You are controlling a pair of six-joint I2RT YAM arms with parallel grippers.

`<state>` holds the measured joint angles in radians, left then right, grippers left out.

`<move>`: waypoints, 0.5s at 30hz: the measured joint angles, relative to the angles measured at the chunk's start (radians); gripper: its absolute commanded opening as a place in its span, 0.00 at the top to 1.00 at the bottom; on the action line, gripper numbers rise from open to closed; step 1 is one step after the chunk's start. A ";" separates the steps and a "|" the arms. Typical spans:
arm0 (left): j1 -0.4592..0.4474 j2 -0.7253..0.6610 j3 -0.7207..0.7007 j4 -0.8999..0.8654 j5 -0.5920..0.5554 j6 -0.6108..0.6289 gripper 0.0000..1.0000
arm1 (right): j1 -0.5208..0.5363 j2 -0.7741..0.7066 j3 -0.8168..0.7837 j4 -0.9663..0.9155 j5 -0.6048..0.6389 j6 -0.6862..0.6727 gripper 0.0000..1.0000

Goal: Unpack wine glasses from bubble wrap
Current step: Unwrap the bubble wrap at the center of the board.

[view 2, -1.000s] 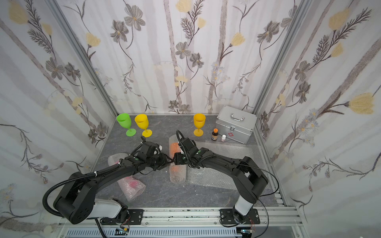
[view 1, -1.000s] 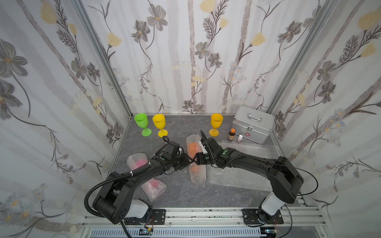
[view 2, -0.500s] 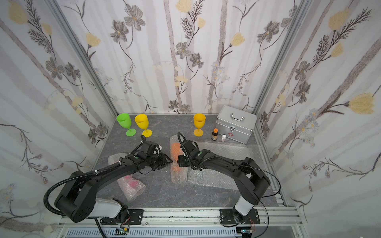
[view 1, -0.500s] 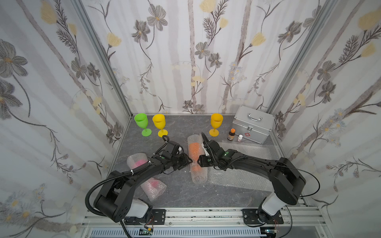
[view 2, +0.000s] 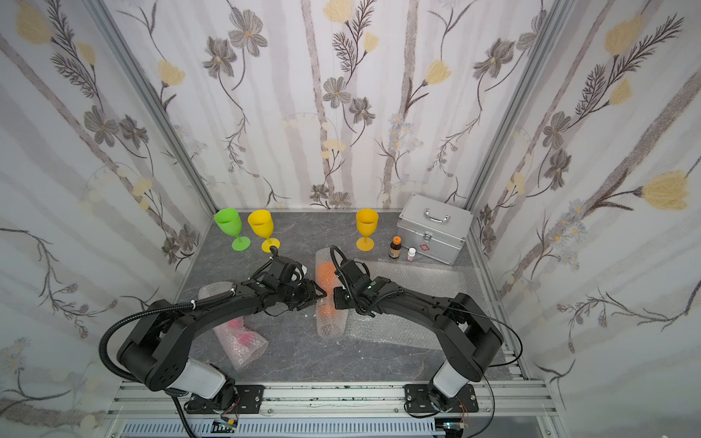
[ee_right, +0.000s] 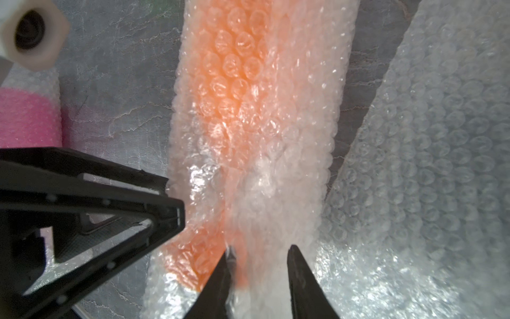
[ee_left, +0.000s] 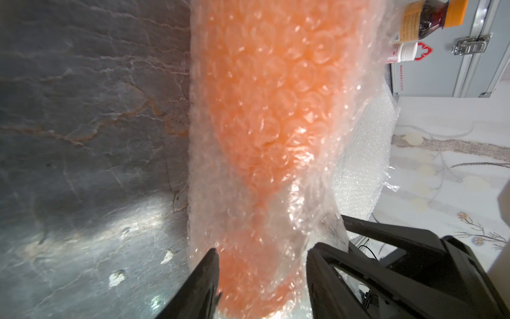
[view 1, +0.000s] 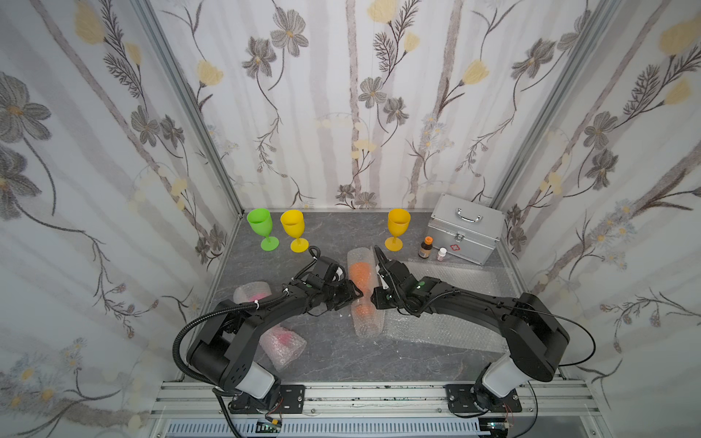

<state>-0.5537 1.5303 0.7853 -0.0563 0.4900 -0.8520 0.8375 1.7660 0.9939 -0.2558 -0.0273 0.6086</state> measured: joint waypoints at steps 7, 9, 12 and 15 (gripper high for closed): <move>-0.018 0.034 0.036 -0.004 -0.005 0.022 0.64 | 0.000 -0.016 -0.011 0.002 0.003 0.000 0.68; -0.023 0.040 0.047 -0.005 -0.008 0.027 0.69 | 0.000 -0.016 -0.013 0.002 0.003 0.000 0.64; -0.037 0.050 0.069 -0.008 -0.011 0.037 0.76 | 0.000 -0.016 -0.013 0.003 0.003 0.000 0.58; -0.049 0.062 0.087 -0.012 -0.013 0.040 0.84 | 0.000 -0.011 -0.010 0.002 0.004 0.000 0.57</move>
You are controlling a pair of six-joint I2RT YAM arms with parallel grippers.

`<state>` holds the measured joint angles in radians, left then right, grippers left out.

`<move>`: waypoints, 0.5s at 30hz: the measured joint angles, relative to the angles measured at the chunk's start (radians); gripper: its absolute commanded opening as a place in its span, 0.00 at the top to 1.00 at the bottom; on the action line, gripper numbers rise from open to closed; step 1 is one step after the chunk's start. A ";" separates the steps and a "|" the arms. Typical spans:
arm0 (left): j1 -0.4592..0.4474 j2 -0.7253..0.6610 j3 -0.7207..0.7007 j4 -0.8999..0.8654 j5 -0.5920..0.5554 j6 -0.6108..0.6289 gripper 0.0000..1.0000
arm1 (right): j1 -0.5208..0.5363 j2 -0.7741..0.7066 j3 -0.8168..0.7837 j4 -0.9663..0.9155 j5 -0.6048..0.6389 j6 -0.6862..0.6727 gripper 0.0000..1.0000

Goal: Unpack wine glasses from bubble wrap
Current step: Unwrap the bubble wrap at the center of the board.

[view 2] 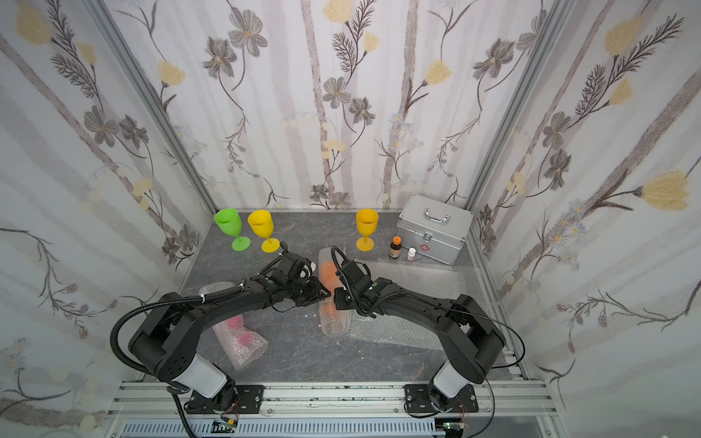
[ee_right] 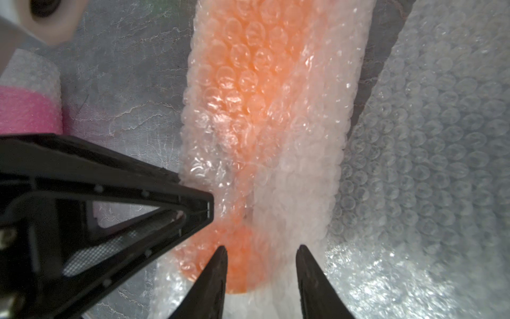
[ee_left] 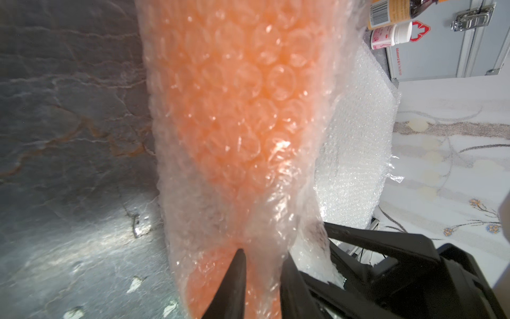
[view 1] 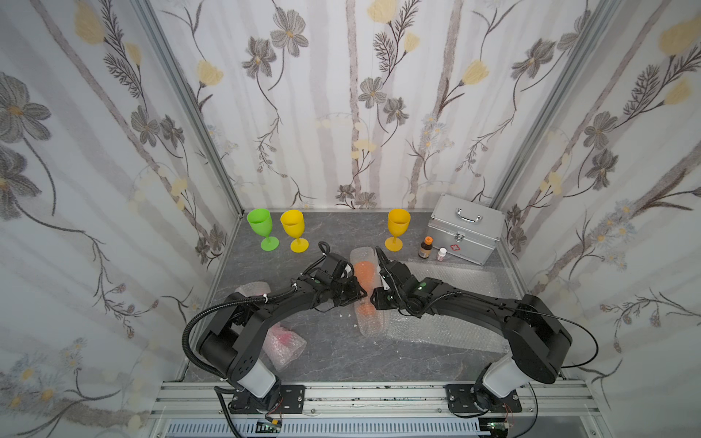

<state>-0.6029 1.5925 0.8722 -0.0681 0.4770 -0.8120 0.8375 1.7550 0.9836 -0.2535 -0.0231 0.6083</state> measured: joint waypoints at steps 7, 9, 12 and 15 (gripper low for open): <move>-0.014 0.000 0.016 -0.019 -0.014 0.004 0.89 | -0.005 0.020 0.033 -0.005 0.043 -0.011 0.57; -0.016 -0.008 0.019 -0.028 -0.018 0.008 0.90 | -0.013 0.024 0.034 -0.011 0.054 -0.018 0.57; -0.017 -0.023 0.020 -0.039 -0.026 0.010 0.91 | -0.024 0.031 0.041 -0.026 0.061 -0.026 0.57; -0.017 -0.039 0.020 -0.048 -0.032 0.011 0.92 | -0.033 0.034 0.049 -0.031 0.072 -0.030 0.57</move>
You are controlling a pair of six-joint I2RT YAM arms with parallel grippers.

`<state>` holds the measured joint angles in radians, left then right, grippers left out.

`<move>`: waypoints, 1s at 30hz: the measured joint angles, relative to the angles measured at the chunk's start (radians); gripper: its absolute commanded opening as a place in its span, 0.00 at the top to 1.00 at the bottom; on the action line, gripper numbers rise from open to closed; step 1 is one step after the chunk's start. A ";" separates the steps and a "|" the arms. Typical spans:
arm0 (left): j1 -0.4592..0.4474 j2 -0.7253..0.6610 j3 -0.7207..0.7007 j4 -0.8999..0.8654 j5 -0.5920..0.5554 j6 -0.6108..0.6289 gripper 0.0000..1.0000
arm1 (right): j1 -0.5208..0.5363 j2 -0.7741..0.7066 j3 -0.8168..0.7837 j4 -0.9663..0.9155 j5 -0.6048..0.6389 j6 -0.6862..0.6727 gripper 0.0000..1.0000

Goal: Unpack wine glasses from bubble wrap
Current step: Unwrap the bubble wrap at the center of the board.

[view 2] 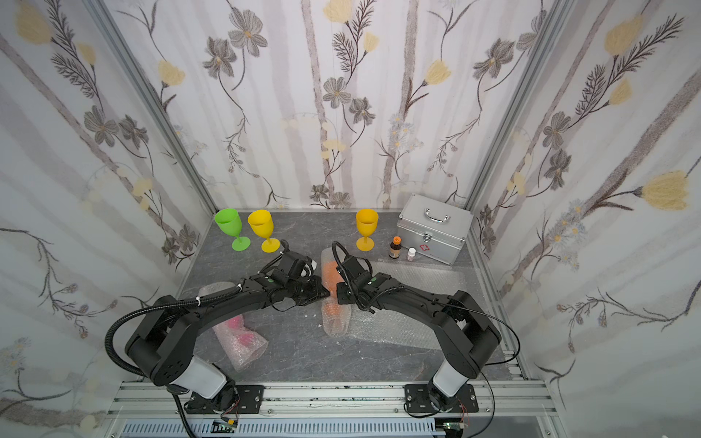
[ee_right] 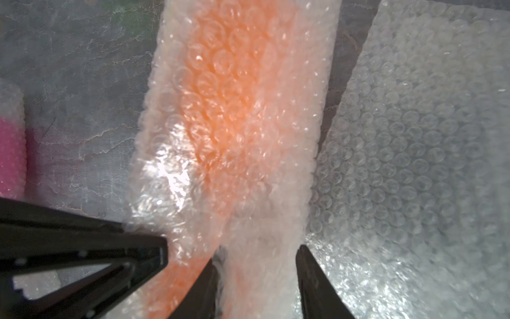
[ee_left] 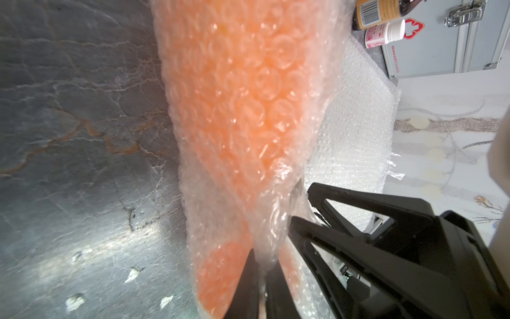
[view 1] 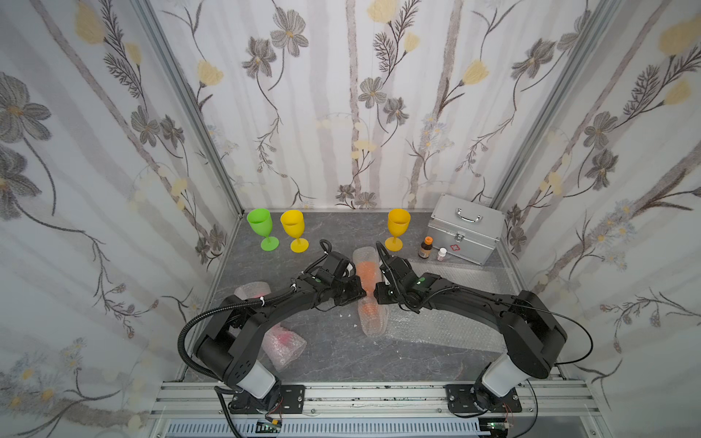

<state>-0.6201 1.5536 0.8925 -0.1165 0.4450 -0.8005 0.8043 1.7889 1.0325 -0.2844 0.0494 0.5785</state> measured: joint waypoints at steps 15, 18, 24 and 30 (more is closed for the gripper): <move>-0.012 -0.017 0.002 -0.026 -0.019 0.000 0.94 | -0.025 0.010 0.056 -0.018 0.016 -0.042 0.57; -0.012 -0.017 0.003 -0.034 -0.024 0.000 0.95 | -0.018 0.010 0.058 -0.018 0.011 -0.042 0.57; -0.014 -0.013 0.021 -0.045 -0.027 0.000 0.95 | 0.021 0.011 0.058 -0.018 0.005 -0.041 0.56; -0.018 -0.006 0.030 -0.049 -0.030 0.000 0.96 | 0.020 0.040 0.061 -0.033 0.032 -0.043 0.56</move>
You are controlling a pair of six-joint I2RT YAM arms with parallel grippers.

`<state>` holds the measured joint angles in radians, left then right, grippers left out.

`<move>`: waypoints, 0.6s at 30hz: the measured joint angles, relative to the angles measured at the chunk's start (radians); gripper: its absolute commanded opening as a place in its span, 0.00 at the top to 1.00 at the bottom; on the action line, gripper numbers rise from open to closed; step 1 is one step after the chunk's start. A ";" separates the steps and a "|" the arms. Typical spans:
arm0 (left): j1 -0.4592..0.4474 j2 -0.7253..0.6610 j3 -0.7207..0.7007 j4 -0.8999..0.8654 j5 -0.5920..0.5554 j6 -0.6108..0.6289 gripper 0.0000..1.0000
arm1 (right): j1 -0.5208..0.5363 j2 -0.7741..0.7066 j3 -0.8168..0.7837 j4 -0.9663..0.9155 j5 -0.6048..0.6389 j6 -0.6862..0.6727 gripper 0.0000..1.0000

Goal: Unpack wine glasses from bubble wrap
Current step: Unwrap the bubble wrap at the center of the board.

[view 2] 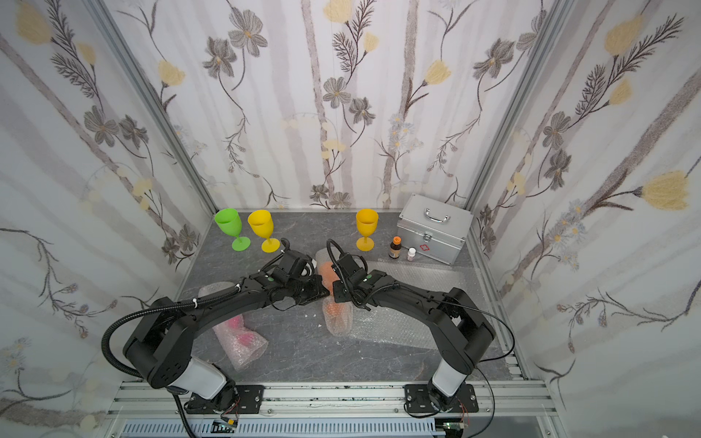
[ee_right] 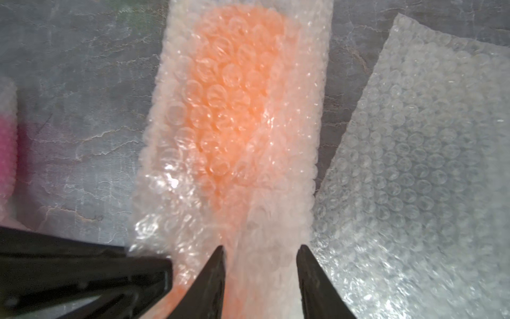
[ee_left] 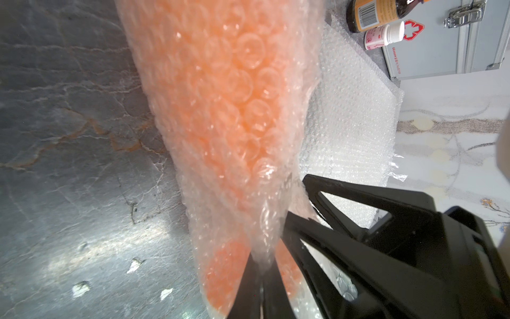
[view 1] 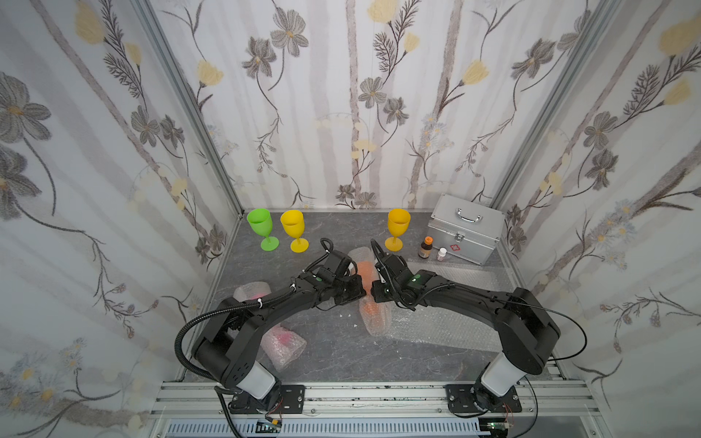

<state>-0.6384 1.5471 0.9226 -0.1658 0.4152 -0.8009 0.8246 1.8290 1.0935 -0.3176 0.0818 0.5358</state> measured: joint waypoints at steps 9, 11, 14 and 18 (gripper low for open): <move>-0.011 0.000 0.001 -0.003 -0.003 0.008 1.00 | -0.040 0.016 0.039 -0.017 0.006 -0.025 0.56; -0.013 0.000 0.001 -0.003 -0.005 0.008 1.00 | -0.042 0.024 0.047 -0.016 0.005 -0.025 0.56; -0.015 0.000 0.001 -0.003 -0.005 0.008 1.00 | -0.053 0.028 0.049 -0.015 -0.014 -0.032 0.56; -0.016 -0.002 -0.003 -0.002 -0.008 0.008 1.00 | -0.091 0.028 0.053 -0.003 -0.035 -0.031 0.56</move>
<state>-0.6540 1.5452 0.9199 -0.1673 0.4072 -0.7925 0.7338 1.8568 1.1469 -0.3210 0.0463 0.5049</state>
